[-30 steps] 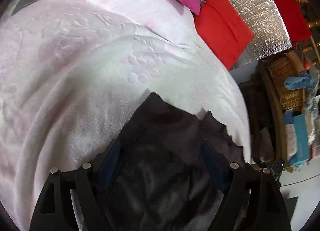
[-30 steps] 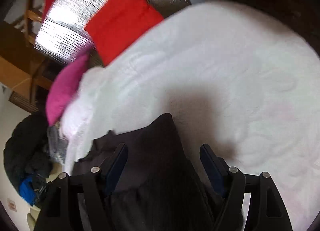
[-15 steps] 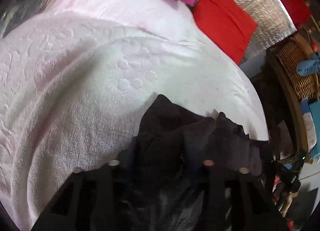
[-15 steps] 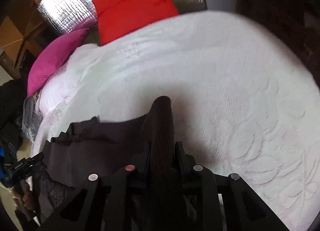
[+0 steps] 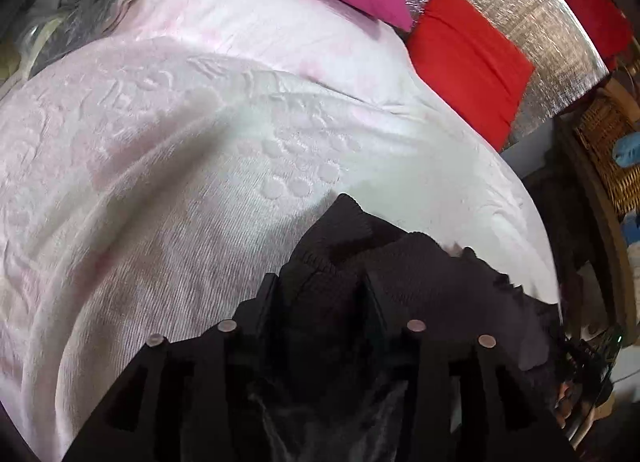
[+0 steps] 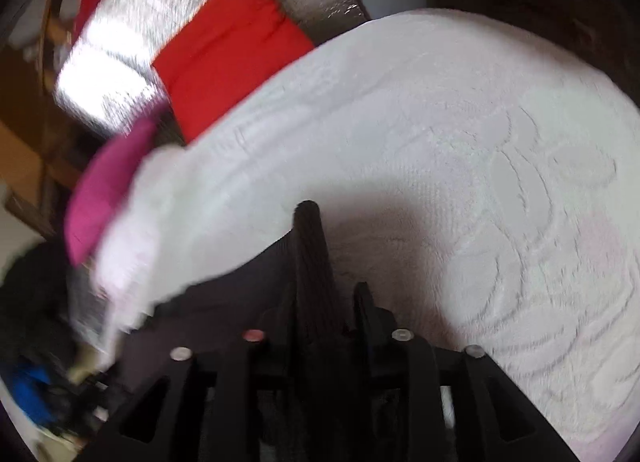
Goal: Fold large clothes
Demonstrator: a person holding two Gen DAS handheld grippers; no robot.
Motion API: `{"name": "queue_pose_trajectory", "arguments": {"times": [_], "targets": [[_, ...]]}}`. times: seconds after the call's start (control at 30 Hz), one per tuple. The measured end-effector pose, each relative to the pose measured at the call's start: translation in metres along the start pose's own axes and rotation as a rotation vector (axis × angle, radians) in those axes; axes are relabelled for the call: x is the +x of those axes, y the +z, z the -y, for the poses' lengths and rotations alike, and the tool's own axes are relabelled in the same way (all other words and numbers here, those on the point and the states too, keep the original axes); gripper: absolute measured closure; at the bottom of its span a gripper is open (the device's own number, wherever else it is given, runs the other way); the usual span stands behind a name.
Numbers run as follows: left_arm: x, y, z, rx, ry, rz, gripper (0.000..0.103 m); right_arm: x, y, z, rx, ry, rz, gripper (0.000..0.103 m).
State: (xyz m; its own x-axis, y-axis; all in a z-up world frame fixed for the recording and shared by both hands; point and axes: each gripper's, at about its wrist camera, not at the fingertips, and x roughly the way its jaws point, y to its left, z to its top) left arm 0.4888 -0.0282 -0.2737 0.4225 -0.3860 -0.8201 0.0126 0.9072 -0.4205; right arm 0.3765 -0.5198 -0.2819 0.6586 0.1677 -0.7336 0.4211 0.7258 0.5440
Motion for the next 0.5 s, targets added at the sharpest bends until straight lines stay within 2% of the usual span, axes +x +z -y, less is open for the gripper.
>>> {"name": "queue_pose_trajectory", "arguments": {"times": [0.03,0.07,0.13,0.23,0.3,0.4,0.5], "targets": [[-0.008,-0.001,0.000,-0.013,0.003,-0.002,0.054,-0.008,-0.001,0.003,0.020,0.000,0.012,0.039],[-0.017,-0.003,0.001,-0.016,0.000,0.004,0.048,-0.018,-0.002,0.005,0.036,-0.001,0.032,0.026],[-0.043,-0.009,0.006,0.020,-0.009,0.048,0.041,-0.041,-0.007,0.005,0.040,0.014,0.090,0.026],[-0.083,-0.030,0.020,0.127,0.047,0.143,0.028,-0.085,-0.021,0.000,0.001,0.012,0.162,0.026],[-0.104,-0.051,0.026,0.195,0.071,0.189,0.025,-0.109,-0.036,-0.011,-0.066,0.017,0.194,0.026],[-0.115,-0.086,0.029,0.280,0.089,0.180,0.021,-0.128,-0.065,-0.028,-0.153,0.041,0.190,0.026],[-0.121,-0.125,0.027,0.335,0.128,0.163,0.021,-0.141,-0.104,-0.045,-0.268,0.014,0.202,0.026]]}}
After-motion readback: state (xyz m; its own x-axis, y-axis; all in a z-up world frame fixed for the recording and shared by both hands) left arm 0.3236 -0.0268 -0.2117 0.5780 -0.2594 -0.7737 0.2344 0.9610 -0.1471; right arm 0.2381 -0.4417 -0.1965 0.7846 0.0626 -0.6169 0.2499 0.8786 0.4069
